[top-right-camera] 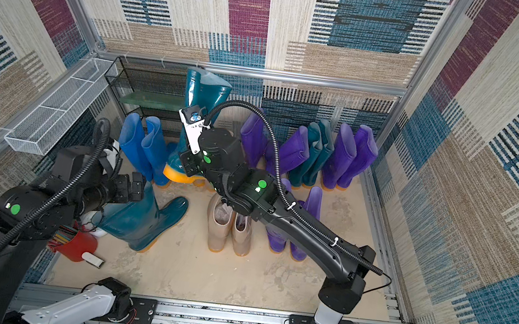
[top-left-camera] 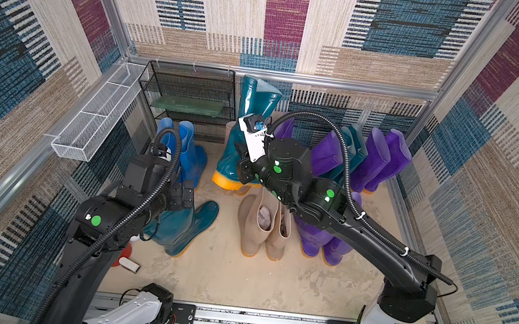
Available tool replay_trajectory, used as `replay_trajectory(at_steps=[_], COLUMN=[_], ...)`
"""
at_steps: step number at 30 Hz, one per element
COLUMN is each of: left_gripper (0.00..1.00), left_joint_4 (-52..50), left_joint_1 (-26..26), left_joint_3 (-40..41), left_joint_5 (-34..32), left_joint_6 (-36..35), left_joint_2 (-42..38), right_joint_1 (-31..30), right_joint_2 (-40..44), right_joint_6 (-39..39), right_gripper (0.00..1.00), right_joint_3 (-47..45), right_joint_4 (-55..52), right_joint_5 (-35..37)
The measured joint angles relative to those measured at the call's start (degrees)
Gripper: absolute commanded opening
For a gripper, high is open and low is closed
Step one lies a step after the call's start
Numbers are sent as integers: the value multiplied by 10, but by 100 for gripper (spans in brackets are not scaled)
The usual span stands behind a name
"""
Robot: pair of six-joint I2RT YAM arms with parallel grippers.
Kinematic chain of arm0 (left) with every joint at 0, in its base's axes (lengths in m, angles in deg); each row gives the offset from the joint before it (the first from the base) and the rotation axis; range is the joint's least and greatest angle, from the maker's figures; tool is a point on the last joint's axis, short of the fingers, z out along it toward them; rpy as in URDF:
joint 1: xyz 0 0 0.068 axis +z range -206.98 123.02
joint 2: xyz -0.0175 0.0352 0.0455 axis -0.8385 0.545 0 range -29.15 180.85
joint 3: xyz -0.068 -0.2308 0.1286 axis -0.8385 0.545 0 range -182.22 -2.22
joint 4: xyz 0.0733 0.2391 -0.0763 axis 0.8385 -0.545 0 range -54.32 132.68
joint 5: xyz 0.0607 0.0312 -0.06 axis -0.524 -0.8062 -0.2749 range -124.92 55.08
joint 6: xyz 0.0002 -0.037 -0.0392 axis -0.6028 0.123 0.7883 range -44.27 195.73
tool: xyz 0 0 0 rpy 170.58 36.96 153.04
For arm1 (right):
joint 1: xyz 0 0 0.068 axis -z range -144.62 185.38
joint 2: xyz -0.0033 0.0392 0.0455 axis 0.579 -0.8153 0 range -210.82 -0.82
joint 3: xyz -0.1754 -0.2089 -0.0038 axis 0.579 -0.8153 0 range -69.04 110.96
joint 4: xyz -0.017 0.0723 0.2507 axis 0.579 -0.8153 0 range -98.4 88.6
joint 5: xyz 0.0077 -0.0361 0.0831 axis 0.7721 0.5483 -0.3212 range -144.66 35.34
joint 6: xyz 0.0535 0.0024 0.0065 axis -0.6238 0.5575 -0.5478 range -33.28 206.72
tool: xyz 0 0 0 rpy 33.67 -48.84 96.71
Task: Match and arrange rain boots in pairs
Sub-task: Adjust the rain boot at the center of the board.
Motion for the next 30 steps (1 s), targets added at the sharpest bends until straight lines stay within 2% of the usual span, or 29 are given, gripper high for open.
replay_trajectory(at_steps=[7, 9, 10, 12, 15, 20, 26, 30], left_gripper=[99, 96, 92, 74, 39, 0, 0, 0], left_joint_4=[-5, -6, -3, -5, -4, -4, -12, -17], left_joint_1=[5, 9, 13, 24, 40, 64, 71, 82], left_joint_3=[35, 47, 54, 70, 91, 104, 90, 73], left_joint_5=[-43, -45, -45, -42, -34, -9, 23, 22], left_joint_6=[-12, -12, -12, -12, -12, -11, -9, 6], left_joint_2=[40, 46, 49, 52, 57, 63, 48, 39], right_joint_1=[1, 0, 0, 0, 1, 5, 10, 12], right_joint_2=[5, 6, 6, 6, 5, -9, -27, -29], right_joint_6=[18, 20, 22, 29, 41, 51, 45, 33], right_gripper=[0, 0, 0, 0, 0, 0, 0, 0], right_joint_3=[-7, -10, -11, -13, -13, -13, -23, -66], right_joint_4=[6, 7, 7, 10, 17, 41, 44, 67], right_joint_5=[-88, -116, -127, -146, -167, -196, -214, -223])
